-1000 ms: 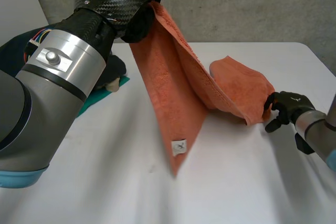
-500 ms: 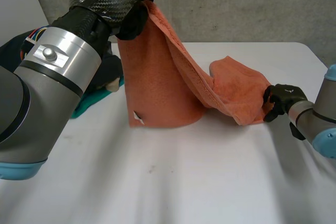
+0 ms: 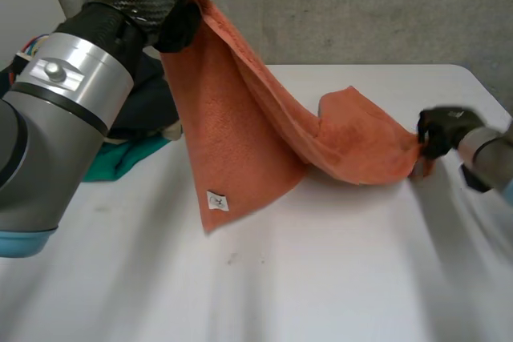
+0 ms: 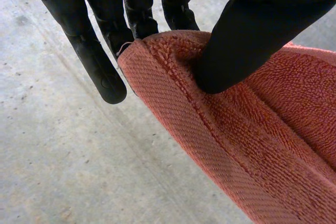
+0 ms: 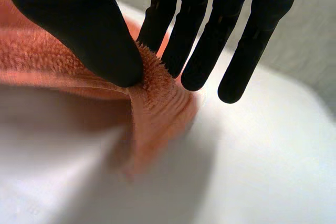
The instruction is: Fold the laundry.
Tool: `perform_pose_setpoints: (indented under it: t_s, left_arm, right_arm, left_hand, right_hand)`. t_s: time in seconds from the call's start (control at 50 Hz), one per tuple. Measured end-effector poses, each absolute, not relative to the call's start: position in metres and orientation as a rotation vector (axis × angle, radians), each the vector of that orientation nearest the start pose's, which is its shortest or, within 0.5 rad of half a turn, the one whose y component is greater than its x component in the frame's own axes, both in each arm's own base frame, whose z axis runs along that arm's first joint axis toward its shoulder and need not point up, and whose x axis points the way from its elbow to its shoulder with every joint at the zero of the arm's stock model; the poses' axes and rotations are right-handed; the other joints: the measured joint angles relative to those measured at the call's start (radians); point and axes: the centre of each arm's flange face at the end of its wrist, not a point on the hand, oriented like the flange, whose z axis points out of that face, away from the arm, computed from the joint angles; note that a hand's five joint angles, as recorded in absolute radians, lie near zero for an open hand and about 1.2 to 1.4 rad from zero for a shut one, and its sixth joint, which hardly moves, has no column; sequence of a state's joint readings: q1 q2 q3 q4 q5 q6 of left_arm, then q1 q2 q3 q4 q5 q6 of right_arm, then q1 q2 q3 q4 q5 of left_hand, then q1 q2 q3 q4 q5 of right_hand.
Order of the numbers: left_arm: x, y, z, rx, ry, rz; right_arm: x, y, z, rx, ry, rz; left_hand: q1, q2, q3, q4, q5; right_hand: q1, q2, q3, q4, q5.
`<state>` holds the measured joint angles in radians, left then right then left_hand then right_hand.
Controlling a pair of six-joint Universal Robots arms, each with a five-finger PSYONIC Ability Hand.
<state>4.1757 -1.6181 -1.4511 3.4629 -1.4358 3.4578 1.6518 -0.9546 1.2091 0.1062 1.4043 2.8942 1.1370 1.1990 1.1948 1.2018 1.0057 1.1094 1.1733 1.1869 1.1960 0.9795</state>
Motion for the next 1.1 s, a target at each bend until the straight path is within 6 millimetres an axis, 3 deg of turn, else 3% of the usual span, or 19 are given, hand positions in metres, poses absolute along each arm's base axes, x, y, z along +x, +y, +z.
perform_pose_setpoints:
  t_s: [0.04, 0.14, 0.24, 0.3, 0.4, 0.48, 0.58, 0.62, 0.7, 0.72, 0.76, 0.82, 0.9, 0.94, 1.0, 1.1]
  left_arm:
    - [-0.293, -0.221, 0.369, 0.949, 1.653, -2.802]
    - [-0.280, -0.226, 0.367, 0.931, 1.717, -2.727]
    - [-0.263, -0.236, 0.352, 0.915, 1.852, -2.583]
    - [-0.251, -0.244, 0.340, 0.898, 1.951, -2.471]
    - [-0.239, -0.257, 0.314, 0.889, 2.103, -2.300]
    - [-0.239, -0.273, 0.286, 0.913, 2.207, -2.173]
    - [-0.248, -0.300, 0.260, 0.965, 2.222, -2.105]
    - [-0.256, -0.317, 0.256, 0.988, 2.174, -2.128]
    - [-0.271, -0.351, 0.271, 0.976, 1.998, -2.272]
    - [-0.278, -0.367, 0.287, 0.943, 1.864, -2.381]
    - [-0.283, -0.384, 0.311, 0.884, 1.678, -2.516]
    - [-0.287, -0.401, 0.354, 0.761, 1.337, -2.725]
    - [-0.286, -0.405, 0.396, 0.621, 0.964, -2.910]
    - [-0.285, -0.405, 0.406, 0.582, 0.867, -2.958]
    - [-0.284, -0.405, 0.406, 0.565, 0.841, -2.986]
    - [-0.284, -0.408, 0.375, 0.617, 1.023, -2.946]
  right_arm:
    - [0.167, -0.381, 0.220, -0.637, 2.470, -1.843]
    - [0.141, -0.354, 0.284, -0.886, 2.478, -1.978]
    - [0.129, -0.321, 0.329, -1.112, 2.484, -2.074]
    - [0.128, -0.305, 0.344, -1.194, 2.486, -2.099]
    - [0.127, -0.291, 0.346, -1.274, 2.518, -2.055]
    - [0.126, -0.295, 0.327, -1.323, 2.572, -1.933]
    - [0.123, -0.322, 0.295, -1.324, 2.647, -1.791]
    - [0.120, -0.342, 0.286, -1.279, 2.680, -1.805]
    - [0.118, -0.376, 0.293, -1.148, 2.670, -2.020]
    - [0.118, -0.393, 0.308, -1.055, 2.607, -2.208]
    - [0.119, -0.405, 0.324, -0.964, 2.508, -2.398]
    - [0.124, -0.425, 0.366, -0.748, 2.160, -2.814]
    - [0.129, -0.432, 0.399, -0.577, 1.749, -3.109]
    - [0.132, -0.432, 0.406, -0.550, 1.612, -3.170]
    - [0.137, -0.431, 0.405, -0.560, 1.548, -3.178]
    - [0.147, -0.429, 0.373, -0.656, 1.681, -3.031]
  left_hand:
    - [0.000, 0.000, 0.000, 0.000, 0.000]
    - [0.000, 0.000, 0.000, 0.000, 0.000]
    - [0.000, 0.000, 0.000, 0.000, 0.000]
    - [0.000, 0.000, 0.000, 0.000, 0.000]
    - [0.000, 0.000, 0.000, 0.000, 0.000]
    - [0.000, 0.000, 0.000, 0.000, 0.000]
    - [0.000, 0.000, 0.000, 0.000, 0.000]
    - [0.000, 0.000, 0.000, 0.000, 0.000]
    - [0.000, 0.001, 0.001, 0.000, 0.000]
    - [0.000, 0.001, 0.001, 0.000, 0.000]
    - [0.000, 0.001, 0.001, 0.000, 0.000]
    - [0.000, 0.001, 0.001, 0.000, 0.000]
    - [0.000, 0.001, 0.001, 0.000, 0.000]
    - [0.000, 0.001, 0.001, 0.000, 0.000]
    - [0.000, 0.001, 0.001, 0.000, 0.001]
    - [0.000, 0.001, 0.001, 0.000, 0.006]
  right_hand:
    - [0.000, 0.000, 0.000, 0.000, 0.001]
    - [0.000, 0.000, 0.000, 0.000, 0.009]
    - [0.000, 0.000, 0.000, 0.000, 0.009]
    - [0.000, 0.000, 0.000, 0.001, 0.009]
    - [0.000, 0.000, 0.000, 0.001, 0.009]
    - [0.000, 0.000, 0.000, 0.001, 0.009]
    - [0.000, 0.000, 0.000, 0.001, 0.009]
    - [0.000, 0.000, 0.002, 0.001, 0.009]
    - [0.000, 0.003, 0.005, 0.001, 0.009]
    - [0.000, 0.009, 0.005, 0.001, 0.009]
    - [0.000, 0.010, 0.005, 0.001, 0.009]
    - [0.000, 0.010, 0.005, 0.001, 0.009]
    - [0.000, 0.010, 0.005, 0.001, 0.024]
    - [0.000, 0.010, 0.005, 0.002, 0.033]
    - [0.000, 0.010, 0.005, 0.002, 0.036]
    - [0.000, 0.010, 0.005, 0.002, 0.038]
